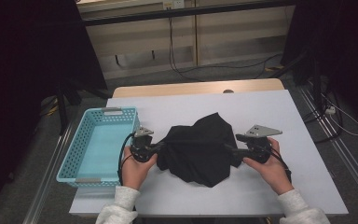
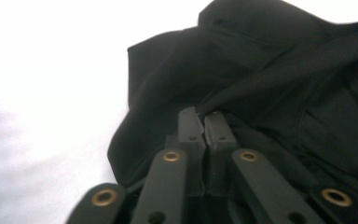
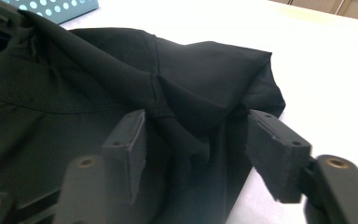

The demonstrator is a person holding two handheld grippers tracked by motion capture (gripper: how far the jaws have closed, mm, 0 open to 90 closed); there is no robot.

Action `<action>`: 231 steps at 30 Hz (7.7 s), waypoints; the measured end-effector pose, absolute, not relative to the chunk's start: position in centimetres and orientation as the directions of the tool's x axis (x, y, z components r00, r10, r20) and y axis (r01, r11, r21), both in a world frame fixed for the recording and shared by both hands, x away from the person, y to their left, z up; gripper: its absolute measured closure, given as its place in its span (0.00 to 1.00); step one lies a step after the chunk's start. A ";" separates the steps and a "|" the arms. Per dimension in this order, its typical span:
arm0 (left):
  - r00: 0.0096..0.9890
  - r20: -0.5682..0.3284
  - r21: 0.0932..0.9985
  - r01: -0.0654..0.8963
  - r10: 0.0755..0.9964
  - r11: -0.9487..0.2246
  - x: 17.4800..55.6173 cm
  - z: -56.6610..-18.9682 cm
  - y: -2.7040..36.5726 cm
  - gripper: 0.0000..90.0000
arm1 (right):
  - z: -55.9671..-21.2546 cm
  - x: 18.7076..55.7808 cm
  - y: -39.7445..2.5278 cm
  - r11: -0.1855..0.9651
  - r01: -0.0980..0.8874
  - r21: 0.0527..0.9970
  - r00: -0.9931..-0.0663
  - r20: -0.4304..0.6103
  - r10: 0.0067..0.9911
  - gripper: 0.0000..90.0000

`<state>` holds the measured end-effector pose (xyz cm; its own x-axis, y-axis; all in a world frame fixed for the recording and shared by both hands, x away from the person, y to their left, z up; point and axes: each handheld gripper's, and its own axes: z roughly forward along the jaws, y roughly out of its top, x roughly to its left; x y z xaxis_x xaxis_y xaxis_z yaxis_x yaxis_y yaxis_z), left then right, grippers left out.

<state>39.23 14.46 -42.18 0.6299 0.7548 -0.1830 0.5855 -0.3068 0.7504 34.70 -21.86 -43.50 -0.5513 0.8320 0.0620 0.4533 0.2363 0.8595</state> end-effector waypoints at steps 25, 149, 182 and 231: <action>0.846 -0.127 0.765 0.415 0.518 -0.491 35.0 -42.0 9.2 0.31 | -43.7 33.9 -22.1 0.235 0.463 0.854 -0.559 0.076 0.826 0.26; 0.576 -0.228 0.800 0.570 0.785 -0.185 38.7 -40.8 16.0 0.94 | -45.8 35.0 -17.7 0.456 0.411 0.789 -0.711 -0.035 0.702 0.98; 0.546 -0.267 0.781 0.606 0.794 -0.154 39.7 -40.6 17.0 0.93 | -43.7 33.1 -23.0 0.380 0.396 0.836 -0.660 -0.028 0.751 0.66; 0.745 -0.145 0.729 0.526 0.652 -0.438 34.9 -42.8 13.2 0.38 | -45.4 32.8 -23.9 0.454 0.453 0.767 -0.705 -0.003 0.709 0.93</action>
<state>34.92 13.22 -42.78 0.7445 0.6517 -0.1450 0.5256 -0.4383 0.7292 32.81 -23.92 -45.40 -0.7055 0.7087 -0.0028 0.4529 0.4539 0.7673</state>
